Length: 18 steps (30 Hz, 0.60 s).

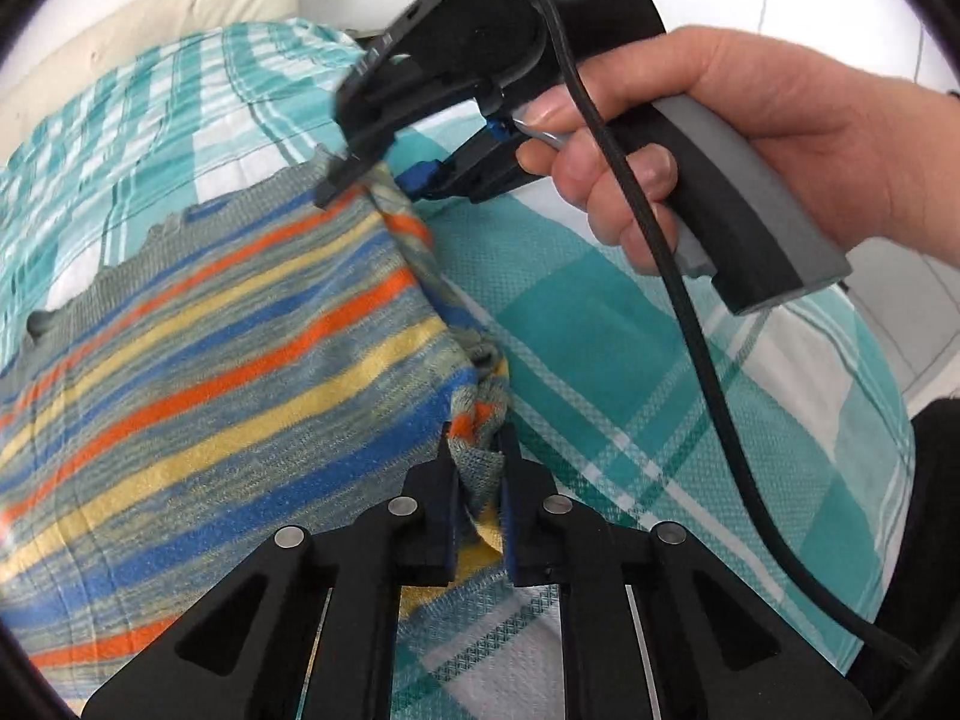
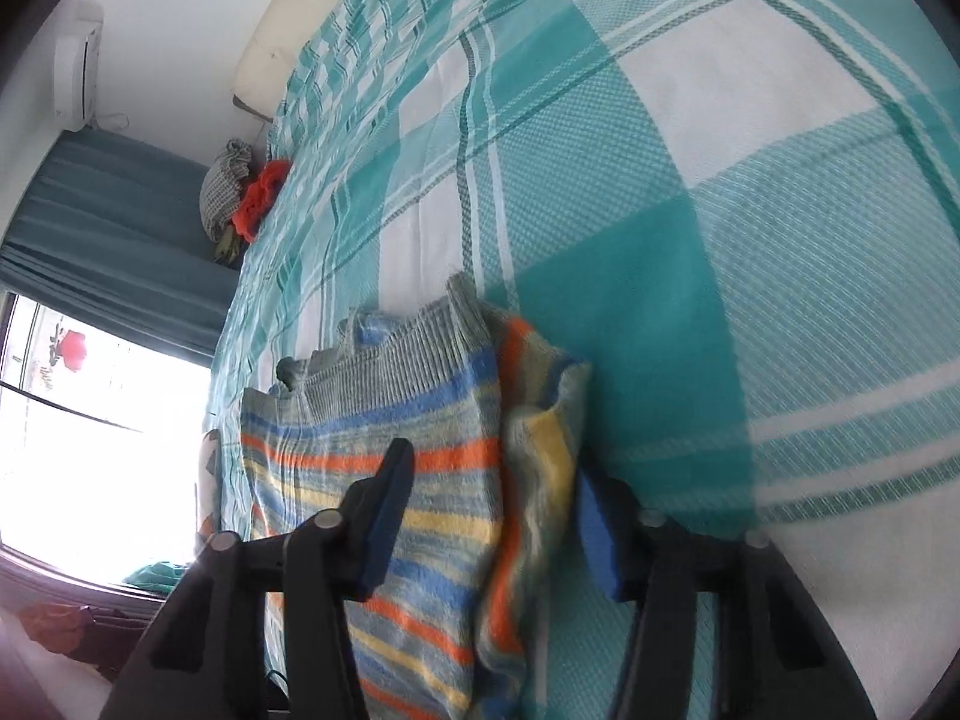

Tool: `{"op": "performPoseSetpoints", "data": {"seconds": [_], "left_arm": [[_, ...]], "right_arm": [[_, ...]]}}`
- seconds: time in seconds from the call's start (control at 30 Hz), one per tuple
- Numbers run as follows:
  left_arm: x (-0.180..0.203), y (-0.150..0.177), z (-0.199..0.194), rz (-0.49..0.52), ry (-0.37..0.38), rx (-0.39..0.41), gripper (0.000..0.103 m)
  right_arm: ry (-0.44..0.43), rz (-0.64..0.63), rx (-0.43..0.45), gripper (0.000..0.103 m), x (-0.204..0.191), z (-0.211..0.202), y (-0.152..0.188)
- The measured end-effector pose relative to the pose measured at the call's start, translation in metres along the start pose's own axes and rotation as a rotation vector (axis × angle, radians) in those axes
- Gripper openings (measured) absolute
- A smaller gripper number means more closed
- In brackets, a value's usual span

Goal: Fold small clothes

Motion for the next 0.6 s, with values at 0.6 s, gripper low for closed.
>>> {"op": "performPoseSetpoints", "data": {"seconds": [0.6], "left_arm": [[-0.222, 0.075, -0.172, -0.636, -0.125, 0.263, 0.007]], "right_arm": [[-0.176, -0.261, -0.071, 0.009, -0.250, 0.090, 0.027]]}}
Point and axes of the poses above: each gripper's, at about its wrist camera, not at the fingertips, and z roughly the way its jaws point, x to its right, y to its underside, the point moved 10 cm from there along z, roughly the way its jaws point, and after that the axes turned 2 degrees about x, right-handed, at the moved point
